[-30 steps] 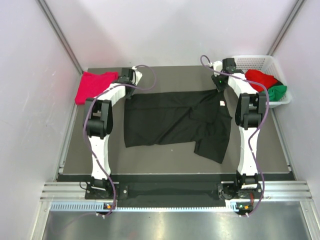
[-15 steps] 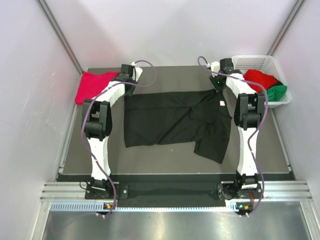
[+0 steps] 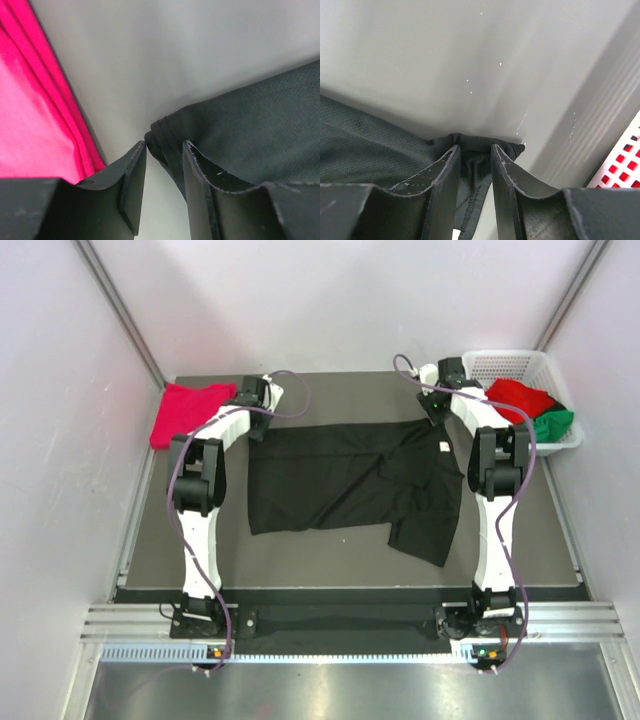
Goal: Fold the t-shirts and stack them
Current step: Fold the tshirt
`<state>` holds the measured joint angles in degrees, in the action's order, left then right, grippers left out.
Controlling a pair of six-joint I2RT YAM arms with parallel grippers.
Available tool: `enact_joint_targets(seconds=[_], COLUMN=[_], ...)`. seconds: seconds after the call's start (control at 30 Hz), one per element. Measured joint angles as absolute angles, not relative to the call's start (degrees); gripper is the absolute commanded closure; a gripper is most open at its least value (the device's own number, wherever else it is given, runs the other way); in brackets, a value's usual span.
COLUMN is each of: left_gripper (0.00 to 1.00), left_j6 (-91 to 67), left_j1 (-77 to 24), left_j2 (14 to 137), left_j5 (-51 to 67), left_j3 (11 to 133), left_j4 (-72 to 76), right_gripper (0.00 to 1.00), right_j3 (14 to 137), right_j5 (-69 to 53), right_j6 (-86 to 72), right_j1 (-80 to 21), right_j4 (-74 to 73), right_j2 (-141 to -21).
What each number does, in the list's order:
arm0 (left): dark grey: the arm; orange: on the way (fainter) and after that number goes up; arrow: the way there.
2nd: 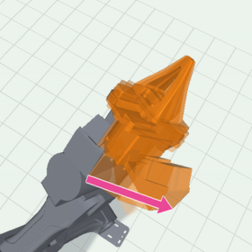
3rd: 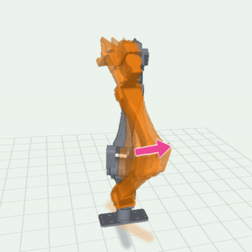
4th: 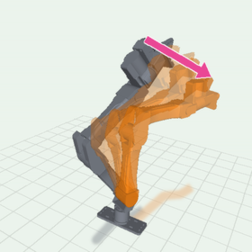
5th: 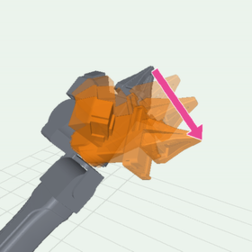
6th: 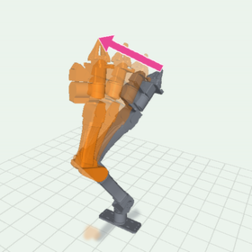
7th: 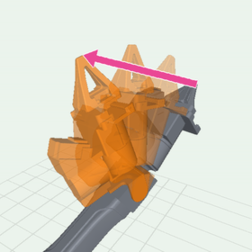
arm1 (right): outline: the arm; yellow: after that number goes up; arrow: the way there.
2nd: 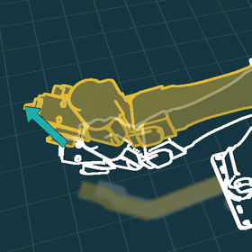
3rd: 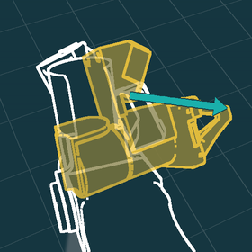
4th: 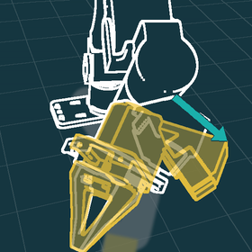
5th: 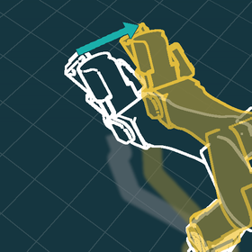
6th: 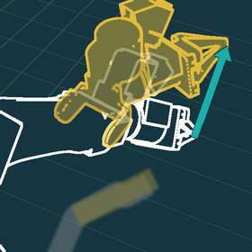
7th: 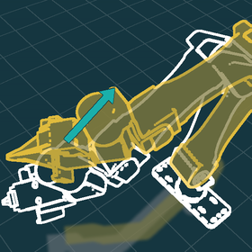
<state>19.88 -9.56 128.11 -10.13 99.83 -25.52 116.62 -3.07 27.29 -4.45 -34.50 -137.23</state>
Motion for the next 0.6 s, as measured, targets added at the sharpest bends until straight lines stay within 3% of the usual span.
enact_joint_targets(seconds=[0.1,0.13,0.2,0.6], left_gripper=[0.74,0.91,1.0,1.0], left_j6=[20.0,20.2,20.6,21.2], left_j1=[-9.5,-9.5,-9.6,-9.6], left_j2=[128.4,128.5,128.9,130.9], left_j5=[-10.2,-10.1,-10.1,-11.0], left_j3=[99.9,99.9,100.0,102.7], left_j4=[-25.3,-25.2,-25.1,-24.9], right_gripper=[0.68,0.68,0.68,0.78], right_j3=[116.6,116.6,116.2,115.5], right_j5=[-3.1,-3.1,-3.1,-2.4], right_j6=[27.4,27.4,27.5,28.8], right_j1=[-4.5,-4.5,-4.5,-5.1], right_j4=[-34.5,-34.5,-34.3,-34.0], right_j2=[-137.2,-137.2,-137.1,-136.9])
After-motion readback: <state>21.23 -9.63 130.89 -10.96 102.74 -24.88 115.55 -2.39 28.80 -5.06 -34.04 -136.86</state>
